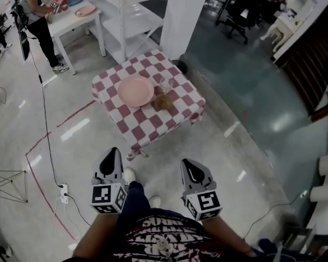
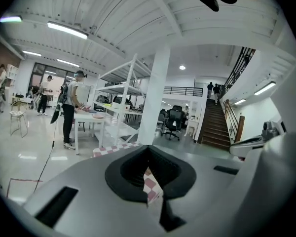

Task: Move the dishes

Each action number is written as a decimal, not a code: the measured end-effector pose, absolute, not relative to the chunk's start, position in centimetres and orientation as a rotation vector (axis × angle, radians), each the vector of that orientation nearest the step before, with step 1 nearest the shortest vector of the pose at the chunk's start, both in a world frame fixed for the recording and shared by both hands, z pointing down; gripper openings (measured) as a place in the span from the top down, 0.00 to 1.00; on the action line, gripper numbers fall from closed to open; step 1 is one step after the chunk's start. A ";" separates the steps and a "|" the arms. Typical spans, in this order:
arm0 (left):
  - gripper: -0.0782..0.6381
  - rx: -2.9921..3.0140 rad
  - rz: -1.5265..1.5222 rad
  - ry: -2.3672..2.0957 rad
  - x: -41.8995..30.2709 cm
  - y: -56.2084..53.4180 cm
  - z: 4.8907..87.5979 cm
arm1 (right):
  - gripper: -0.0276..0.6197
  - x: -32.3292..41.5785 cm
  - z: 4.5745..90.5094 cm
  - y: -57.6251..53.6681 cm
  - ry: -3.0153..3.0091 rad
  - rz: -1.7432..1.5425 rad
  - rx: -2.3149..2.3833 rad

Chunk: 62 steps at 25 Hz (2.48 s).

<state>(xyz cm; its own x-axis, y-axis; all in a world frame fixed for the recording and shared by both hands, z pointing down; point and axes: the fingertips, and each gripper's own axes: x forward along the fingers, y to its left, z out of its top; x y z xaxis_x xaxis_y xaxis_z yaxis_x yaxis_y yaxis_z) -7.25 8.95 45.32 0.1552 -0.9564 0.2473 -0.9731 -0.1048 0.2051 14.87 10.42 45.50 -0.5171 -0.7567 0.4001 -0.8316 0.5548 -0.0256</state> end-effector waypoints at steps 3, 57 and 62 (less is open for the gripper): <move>0.85 2.123 0.101 -1.828 -6.1 10.7 45.6 | 0.91 15.7 45.8 11.7 -2.455 0.340 1.284; 0.85 2.198 0.135 -1.863 -11.2 -8.5 42.1 | 0.91 8.8 43.1 -9.3 -2.568 0.280 1.241; 0.85 2.171 0.171 -1.907 -11.2 -11.0 42.1 | 0.91 9.5 43.1 -12.9 -2.592 0.301 1.234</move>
<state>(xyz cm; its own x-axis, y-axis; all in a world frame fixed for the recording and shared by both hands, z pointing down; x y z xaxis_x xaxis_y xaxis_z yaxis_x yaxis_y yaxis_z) -11.20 -11.02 42.13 0.1385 -0.9588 0.2482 -0.9876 -0.1151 0.1065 9.45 -12.94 43.11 -0.6081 -0.7289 0.3145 -0.7815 0.6192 -0.0760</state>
